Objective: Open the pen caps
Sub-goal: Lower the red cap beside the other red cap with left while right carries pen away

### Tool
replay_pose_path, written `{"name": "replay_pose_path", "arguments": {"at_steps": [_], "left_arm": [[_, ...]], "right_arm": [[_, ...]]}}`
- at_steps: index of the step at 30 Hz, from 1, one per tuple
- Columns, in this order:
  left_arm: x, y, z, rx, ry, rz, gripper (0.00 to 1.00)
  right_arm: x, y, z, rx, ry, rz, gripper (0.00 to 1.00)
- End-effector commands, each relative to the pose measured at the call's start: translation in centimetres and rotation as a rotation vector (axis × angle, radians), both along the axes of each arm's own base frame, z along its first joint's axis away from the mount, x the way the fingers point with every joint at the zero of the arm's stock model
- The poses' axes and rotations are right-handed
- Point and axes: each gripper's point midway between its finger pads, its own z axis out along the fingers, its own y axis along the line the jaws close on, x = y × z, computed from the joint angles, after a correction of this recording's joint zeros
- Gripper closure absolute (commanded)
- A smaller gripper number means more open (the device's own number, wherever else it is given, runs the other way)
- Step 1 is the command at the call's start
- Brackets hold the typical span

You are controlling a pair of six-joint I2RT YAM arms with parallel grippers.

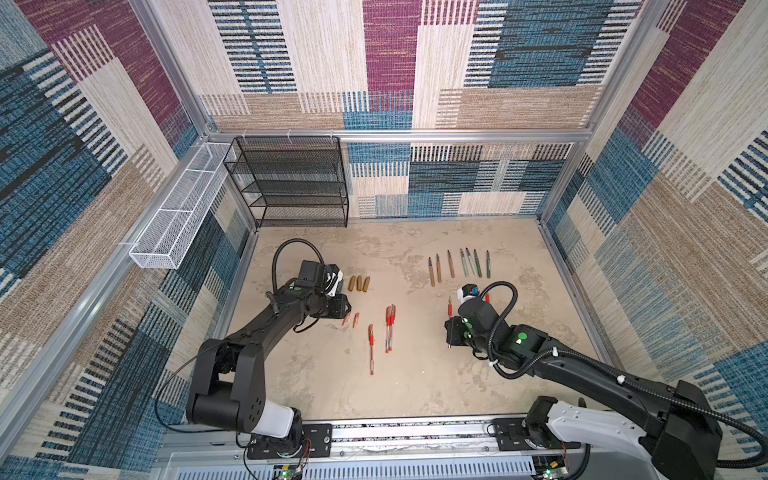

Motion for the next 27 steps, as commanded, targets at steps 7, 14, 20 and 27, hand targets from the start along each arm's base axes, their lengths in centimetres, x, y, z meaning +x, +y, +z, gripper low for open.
{"name": "replay_pose_path", "arguments": {"at_steps": [7, 14, 20, 27], "left_arm": [[-0.8, 2.0, 5.6, 0.01, -0.268, -0.015, 0.5], [-1.1, 5.2, 8.7, -0.053, -0.382, 0.108, 0.47], [-1.0, 6.3, 10.0, -0.029, -0.431, 0.117, 0.37], [-0.9, 6.6, 9.7, -0.045, -0.439, 0.12, 0.3]], "right_arm": [[3.0, -2.3, -1.7, -0.087, 0.083, 0.0, 1.0], [4.8, -4.2, -3.9, -0.143, 0.159, -0.016, 1.0], [6.9, -7.3, -5.5, -0.15, 0.203, -0.056, 1.0], [9.3, -9.9, -7.3, -0.199, 0.257, -0.064, 0.99]]}}
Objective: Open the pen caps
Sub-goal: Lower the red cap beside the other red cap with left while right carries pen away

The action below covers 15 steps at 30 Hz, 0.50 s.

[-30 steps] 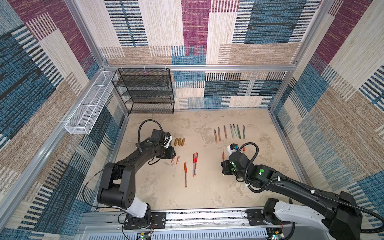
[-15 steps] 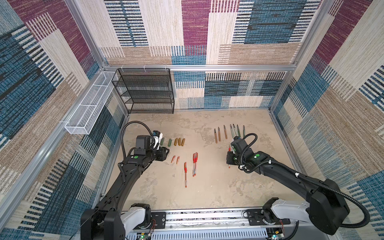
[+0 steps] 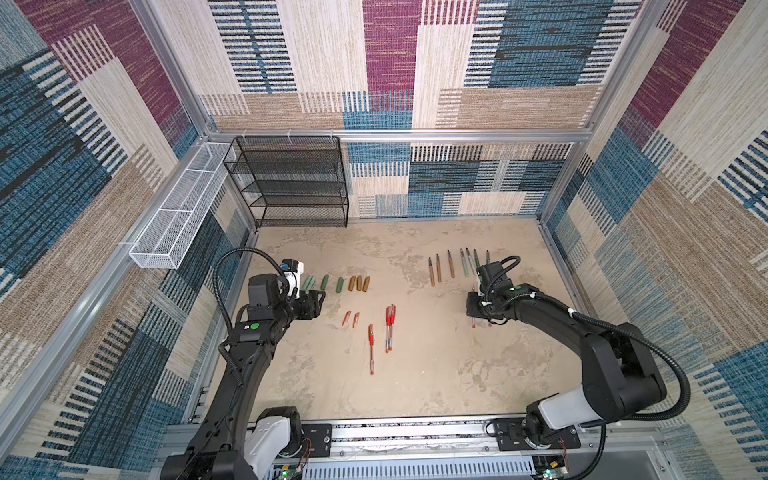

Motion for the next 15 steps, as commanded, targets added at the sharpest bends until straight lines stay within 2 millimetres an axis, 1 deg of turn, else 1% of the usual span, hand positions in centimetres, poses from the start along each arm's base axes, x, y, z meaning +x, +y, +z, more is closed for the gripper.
{"name": "replay_pose_path", "arguments": {"at_steps": [1, 5, 12, 15], "left_arm": [[0.2, -0.3, 0.7, 0.005, -0.041, -0.036, 0.29], [0.6, 0.1, 0.8, 0.011, -0.04, -0.025, 0.25], [0.8, 0.2, 0.3, 0.004, -0.026, -0.019, 0.22], [0.8, 0.2, 0.6, -0.007, -0.023, -0.016, 0.21]], "right_arm": [[1.0, -0.8, -0.3, -0.014, 0.003, 0.025, 1.0], [1.7, -1.2, -0.9, -0.005, 0.023, 0.02, 0.99], [1.8, -1.9, -2.9, -0.031, 0.068, 0.019, 0.97], [1.6, -1.7, -3.4, -0.023, 0.086, 0.016, 0.96]]}}
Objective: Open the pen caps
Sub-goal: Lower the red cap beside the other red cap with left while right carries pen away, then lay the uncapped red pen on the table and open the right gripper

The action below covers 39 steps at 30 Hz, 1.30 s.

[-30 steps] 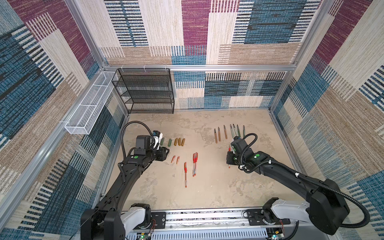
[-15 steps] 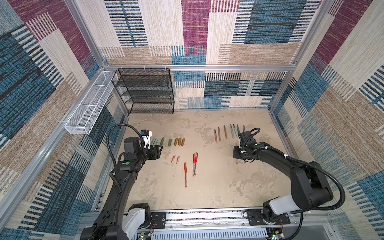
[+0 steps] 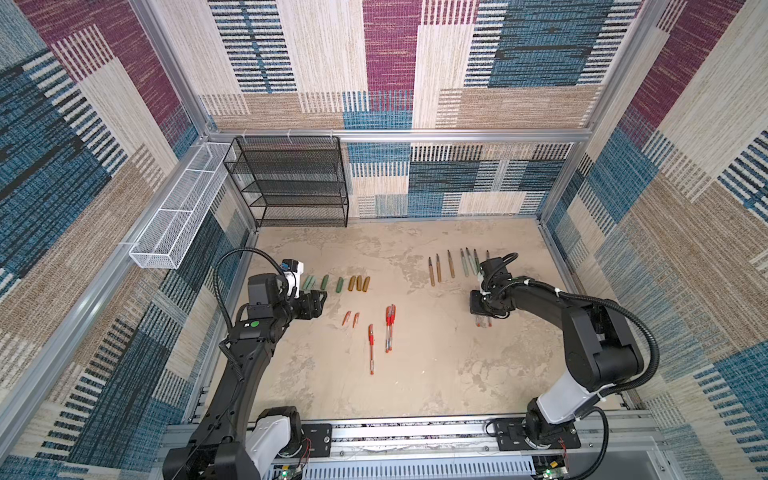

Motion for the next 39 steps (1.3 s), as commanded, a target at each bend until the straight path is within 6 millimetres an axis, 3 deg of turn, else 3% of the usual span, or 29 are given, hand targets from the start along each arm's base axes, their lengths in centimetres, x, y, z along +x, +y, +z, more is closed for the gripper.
{"name": "replay_pose_path", "arguments": {"at_steps": [1, 11, 14, 23, 29, 33, 39], "left_arm": [[0.5, -0.1, 1.1, 0.006, -0.041, -0.013, 0.21], [0.4, -0.1, 0.9, 0.009, -0.043, -0.014, 0.2], [0.4, -0.2, 1.0, 0.003, -0.036, -0.014, 0.2], [0.5, -0.3, 1.1, -0.005, -0.04, -0.015, 0.2], [0.6, -0.2, 0.8, 0.004, -0.039, -0.015, 0.2], [0.6, -0.4, 1.1, -0.001, -0.041, -0.02, 0.2], [0.4, -0.6, 1.3, -0.012, -0.041, -0.026, 0.2]], "right_arm": [[0.4, 0.2, -0.1, 0.006, -0.011, 0.009, 0.95], [0.2, 0.0, -1.0, -0.003, 0.005, -0.007, 0.8], [0.5, 0.1, 0.4, 0.008, -0.016, -0.018, 0.75], [1.3, 1.7, 7.6, 0.116, -0.148, -0.016, 0.67], [-0.7, 5.8, 7.7, 0.202, -0.163, 0.028, 0.63], [-2.7, 10.9, 6.9, 0.276, -0.14, 0.1, 0.6], [-4.0, 16.0, 6.2, 0.266, -0.123, 0.166, 0.6]]}}
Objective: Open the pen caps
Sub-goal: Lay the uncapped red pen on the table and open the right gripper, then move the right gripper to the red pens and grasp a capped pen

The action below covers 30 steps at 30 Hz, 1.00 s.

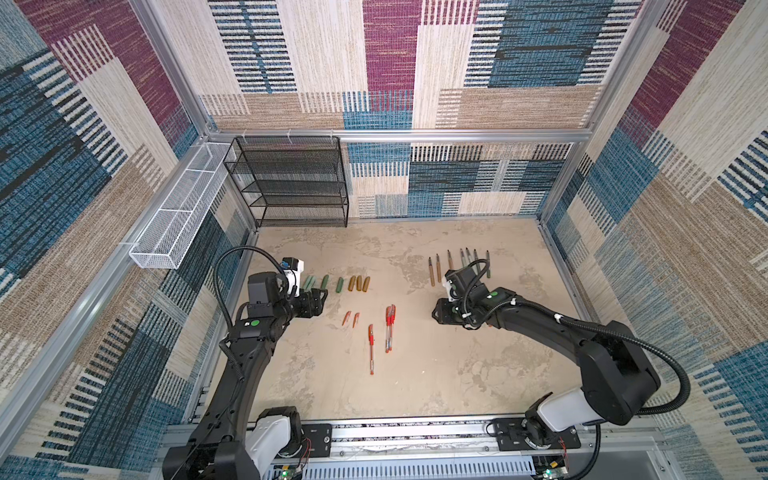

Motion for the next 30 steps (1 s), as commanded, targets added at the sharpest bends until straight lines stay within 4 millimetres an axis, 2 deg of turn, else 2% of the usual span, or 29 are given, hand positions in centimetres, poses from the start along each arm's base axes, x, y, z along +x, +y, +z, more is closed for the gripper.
{"name": "replay_pose_path", "arguments": {"at_steps": [1, 5, 9, 13, 20, 24, 30], "left_arm": [[0.1, -0.3, 0.8, -0.008, -0.023, -0.013, 0.2], [0.2, -0.1, 0.5, 0.008, -0.025, -0.008, 0.2], [0.1, -0.3, 1.1, -0.012, -0.024, -0.013, 0.19], [0.1, -0.2, 0.8, 0.009, -0.028, -0.006, 0.19], [0.1, -0.3, 0.8, 0.012, -0.032, -0.012, 0.19], [0.0, -0.6, 1.4, -0.003, -0.029, -0.017, 0.19], [0.1, -0.4, 1.1, 0.005, -0.026, -0.011, 0.19]], "right_arm": [[0.9, 2.4, 0.6, 0.031, -0.035, -0.022, 0.61], [0.4, 5.8, -0.4, 0.008, -0.026, 0.044, 0.61], [0.1, 8.9, -1.2, 0.004, -0.005, 0.1, 0.61], [0.3, 10.5, -2.1, -0.043, -0.003, 0.136, 0.61], [-0.3, 12.0, -3.9, -0.083, 0.034, 0.174, 0.66], [-0.5, 12.2, -4.8, -0.11, 0.058, 0.179, 0.68], [-0.9, 11.3, -6.4, -0.169, 0.085, 0.176, 0.72]]}}
